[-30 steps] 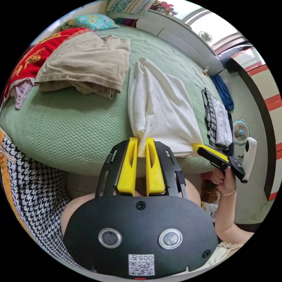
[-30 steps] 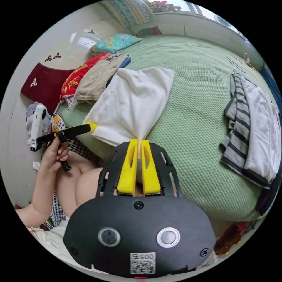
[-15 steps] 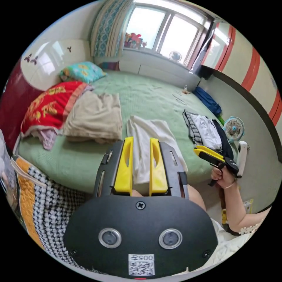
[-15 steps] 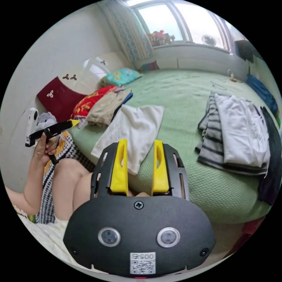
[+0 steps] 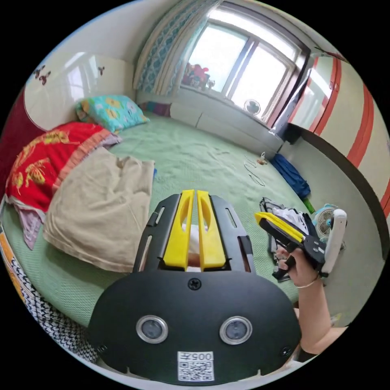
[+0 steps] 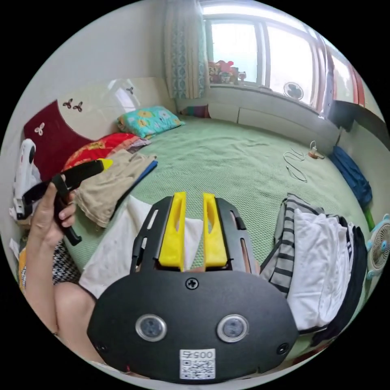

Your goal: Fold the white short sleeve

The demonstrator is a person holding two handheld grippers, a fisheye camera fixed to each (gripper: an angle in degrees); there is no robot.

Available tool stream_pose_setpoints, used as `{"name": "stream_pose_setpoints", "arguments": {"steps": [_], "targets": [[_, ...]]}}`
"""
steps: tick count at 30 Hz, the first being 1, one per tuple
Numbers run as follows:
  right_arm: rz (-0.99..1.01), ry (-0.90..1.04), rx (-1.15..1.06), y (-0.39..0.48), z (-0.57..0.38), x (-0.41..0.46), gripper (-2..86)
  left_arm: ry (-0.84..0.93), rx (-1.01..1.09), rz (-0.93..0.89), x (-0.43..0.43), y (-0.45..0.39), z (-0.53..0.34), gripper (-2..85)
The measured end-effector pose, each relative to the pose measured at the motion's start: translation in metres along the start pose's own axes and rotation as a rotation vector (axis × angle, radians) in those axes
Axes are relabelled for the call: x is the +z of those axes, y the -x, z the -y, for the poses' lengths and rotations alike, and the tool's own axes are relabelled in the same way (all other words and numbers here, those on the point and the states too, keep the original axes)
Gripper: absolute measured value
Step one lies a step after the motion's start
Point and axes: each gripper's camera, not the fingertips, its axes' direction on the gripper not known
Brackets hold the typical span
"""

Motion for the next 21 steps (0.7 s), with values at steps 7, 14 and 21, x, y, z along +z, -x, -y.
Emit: {"name": "stream_pose_setpoints", "arguments": {"steps": [7,14,21], "targets": [[0.122,0.150,-0.033,-0.013,0.012,0.028,10.4,0.138,0.079,-0.019,0.027,0.009,0.017,7.5],[0.144,0.314,0.032,-0.048,0.003,0.071,9.0,0.332,0.000,-0.040,0.077,0.030,0.014,12.1],[0.244,0.331,0.119,-0.072,-0.005,0.082,6.0,0.379,0.063,-0.037,0.100,0.011,0.014,9.9]]}}
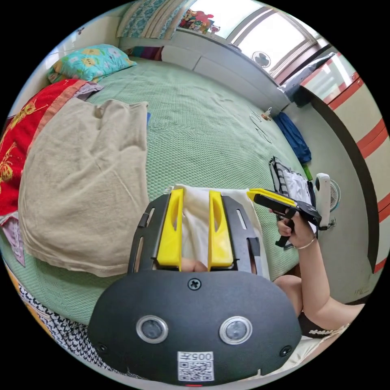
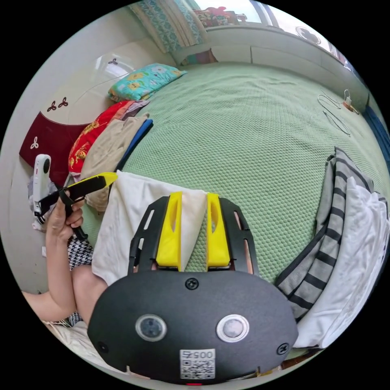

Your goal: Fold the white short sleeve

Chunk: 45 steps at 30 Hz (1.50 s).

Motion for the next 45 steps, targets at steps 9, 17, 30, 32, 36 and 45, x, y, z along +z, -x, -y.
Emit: {"name": "stream_pose_setpoints", "arguments": {"steps": [9,17,30,32,36,45], "targets": [[0.044,-0.098,0.156,-0.036,-0.012,-0.007,-1.6,-0.027,-0.030,0.046,0.021,0.008,0.008,4.9],[0.016,-0.128,0.169,-0.042,-0.028,-0.007,-0.9,-0.133,-0.075,0.029,-0.013,0.010,-0.005,5.4],[0.079,-0.448,-0.020,0.021,-0.122,-0.116,10.3,-0.274,0.065,0.029,-0.103,-0.075,-0.099,6.5],[0.012,-0.457,-0.069,0.040,-0.150,-0.136,11.4,-0.298,0.089,0.070,-0.130,-0.093,-0.127,6.4],[-0.108,-0.424,-0.080,0.062,-0.207,-0.166,12.0,-0.259,0.083,0.138,-0.148,-0.109,-0.160,6.5],[-0.073,-0.390,0.019,0.061,-0.296,-0.166,10.0,-0.168,0.050,0.175,-0.122,-0.118,-0.216,8.5]]}}
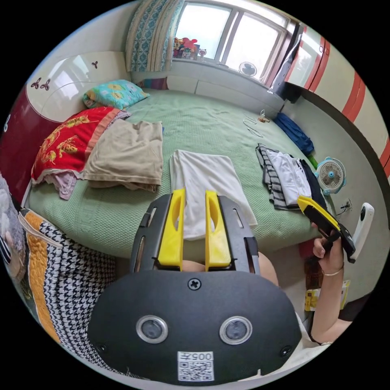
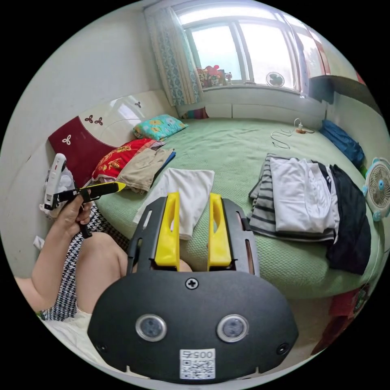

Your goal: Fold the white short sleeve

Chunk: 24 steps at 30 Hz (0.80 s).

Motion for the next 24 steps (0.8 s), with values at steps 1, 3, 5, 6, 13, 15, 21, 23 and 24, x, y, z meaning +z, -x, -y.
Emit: {"name": "stream_pose_setpoints", "arguments": {"steps": [1,3,5,6,13,15,21,23,24], "targets": [[-0.002,0.008,0.005,0.000,-0.003,0.002,9.8,0.008,0.012,0.003,0.006,-0.002,-0.002,8.5],[-0.015,0.042,0.017,-0.001,-0.012,0.015,9.1,0.011,0.028,0.012,0.016,-0.003,-0.004,8.5],[-0.026,0.065,0.017,0.001,-0.014,0.029,8.7,0.010,0.055,-0.001,0.031,-0.003,-0.003,8.6],[-0.031,0.079,0.013,0.002,-0.014,0.039,8.6,0.014,0.063,-0.005,0.036,-0.002,-0.003,8.6],[-0.057,0.163,0.019,0.008,-0.005,0.095,7.8,0.073,0.066,-0.045,0.079,0.019,0.001,10.2],[-0.024,0.169,0.063,0.004,-0.003,0.108,7.2,0.087,0.064,-0.094,0.086,0.026,-0.001,9.7],[0.015,0.188,0.163,-0.001,-0.001,0.127,6.4,0.136,0.039,-0.088,0.099,0.047,-0.006,3.8],[-0.001,0.207,0.169,0.001,0.001,0.136,5.8,0.120,0.035,-0.122,0.094,0.055,-0.011,2.0],[-0.016,0.232,0.156,0.005,0.001,0.143,4.6,0.117,0.033,-0.122,0.092,0.056,-0.012,1.8]]}}
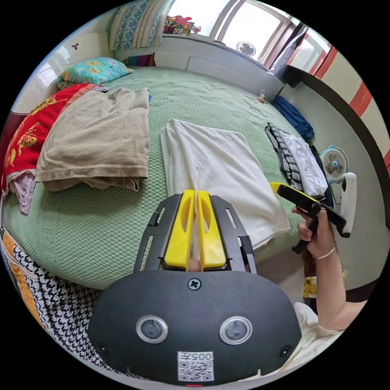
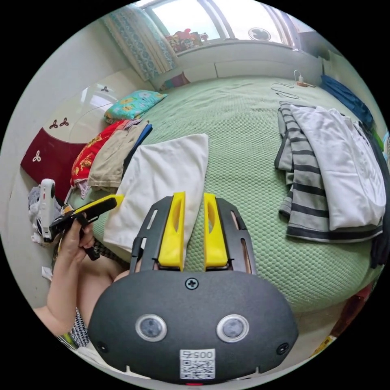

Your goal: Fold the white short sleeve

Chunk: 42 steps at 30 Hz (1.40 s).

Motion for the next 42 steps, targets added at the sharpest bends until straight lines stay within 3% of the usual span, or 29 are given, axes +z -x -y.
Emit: {"name": "stream_pose_setpoints", "arguments": {"steps": [6,11,15,21,28,37,42], "targets": [[-0.067,-0.013,-0.101,0.022,-0.006,-0.008,-1.3,-0.055,-0.043,-0.020,-0.024,0.017,-0.017,0.7],[-0.126,0.050,-0.107,0.027,-0.018,0.015,-1.2,0.022,-0.112,-0.020,0.003,0.048,-0.027,1.0],[-0.071,0.022,-0.104,0.027,-0.029,0.006,2.1,-0.013,-0.141,-0.121,-0.010,0.064,-0.036,2.3],[0.046,-0.099,-0.167,0.024,-0.082,-0.044,10.0,-0.015,-0.100,-0.072,-0.044,0.068,-0.060,5.0],[-0.038,-0.087,-0.325,0.056,-0.142,-0.040,10.5,0.049,-0.094,-0.102,-0.032,0.065,-0.093,8.1],[-0.136,-0.122,-0.346,0.113,-0.150,-0.009,3.8,0.080,-0.143,-0.077,-0.024,0.084,-0.098,5.5],[-0.285,-0.119,-0.468,0.147,-0.155,0.004,-0.7,0.055,-0.143,-0.114,-0.038,0.093,-0.102,3.3]]}}
